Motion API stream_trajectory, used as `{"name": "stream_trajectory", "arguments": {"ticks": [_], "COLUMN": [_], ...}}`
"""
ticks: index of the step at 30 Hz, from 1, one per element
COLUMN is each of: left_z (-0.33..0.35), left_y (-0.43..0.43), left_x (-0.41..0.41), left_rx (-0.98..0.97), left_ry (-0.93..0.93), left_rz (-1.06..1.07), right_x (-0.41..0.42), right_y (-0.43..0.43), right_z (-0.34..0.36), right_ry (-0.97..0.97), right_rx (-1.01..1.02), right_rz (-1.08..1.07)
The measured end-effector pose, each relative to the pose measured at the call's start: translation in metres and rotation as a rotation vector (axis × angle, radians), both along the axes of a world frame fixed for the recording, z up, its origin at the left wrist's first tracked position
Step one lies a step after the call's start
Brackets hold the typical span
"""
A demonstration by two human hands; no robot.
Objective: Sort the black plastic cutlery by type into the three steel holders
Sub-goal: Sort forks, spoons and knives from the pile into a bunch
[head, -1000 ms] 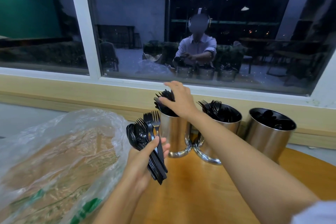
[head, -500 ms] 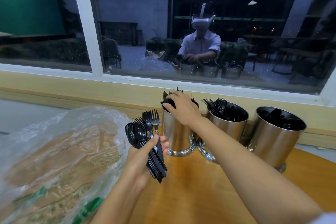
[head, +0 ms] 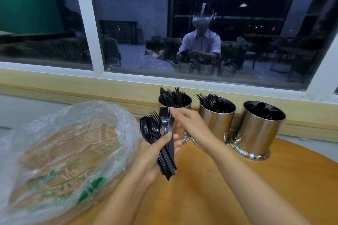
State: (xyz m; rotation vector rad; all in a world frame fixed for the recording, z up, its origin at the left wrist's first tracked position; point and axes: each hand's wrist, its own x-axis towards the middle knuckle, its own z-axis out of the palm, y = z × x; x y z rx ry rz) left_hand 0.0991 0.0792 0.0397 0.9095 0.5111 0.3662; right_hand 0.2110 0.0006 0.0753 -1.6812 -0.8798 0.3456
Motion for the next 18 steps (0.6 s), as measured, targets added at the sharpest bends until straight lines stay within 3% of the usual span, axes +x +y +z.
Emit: {"name": "stream_trajectory", "arguments": {"ticks": [4, 7, 9, 12, 14, 16, 18], "left_z": [0.002, 0.0, -0.003, -0.009, -0.012, -0.013, -0.01], "left_y": [-0.032, -0.05, -0.055, -0.056, -0.055, -0.055, -0.057], "left_x": [-0.009, -0.012, -0.012, -0.012, -0.013, -0.015, -0.016], "left_rx": [-0.008, -0.062, -0.059, -0.05, -0.011, 0.054, 0.104], "left_ry": [-0.015, -0.052, -0.065, -0.055, -0.038, -0.004, 0.019], "left_rz": [-0.101, -0.133, -0.144, -0.124, -0.103, -0.1, -0.159], "right_x": [-0.011, -0.015, -0.015, -0.009, -0.004, 0.0, -0.006], "right_y": [-0.028, -0.045, -0.054, -0.072, -0.085, -0.092, -0.092], "right_z": [-0.012, -0.018, -0.016, 0.003, 0.014, 0.014, 0.009], "right_ry": [0.165, 0.108, 0.082, 0.305, 0.349, 0.282, 0.214], "right_rx": [-0.022, 0.004, 0.162, 0.582, 0.703, 0.555, 0.267], "right_rz": [0.08, -0.066, -0.176, -0.254, -0.305, -0.295, -0.193]}}
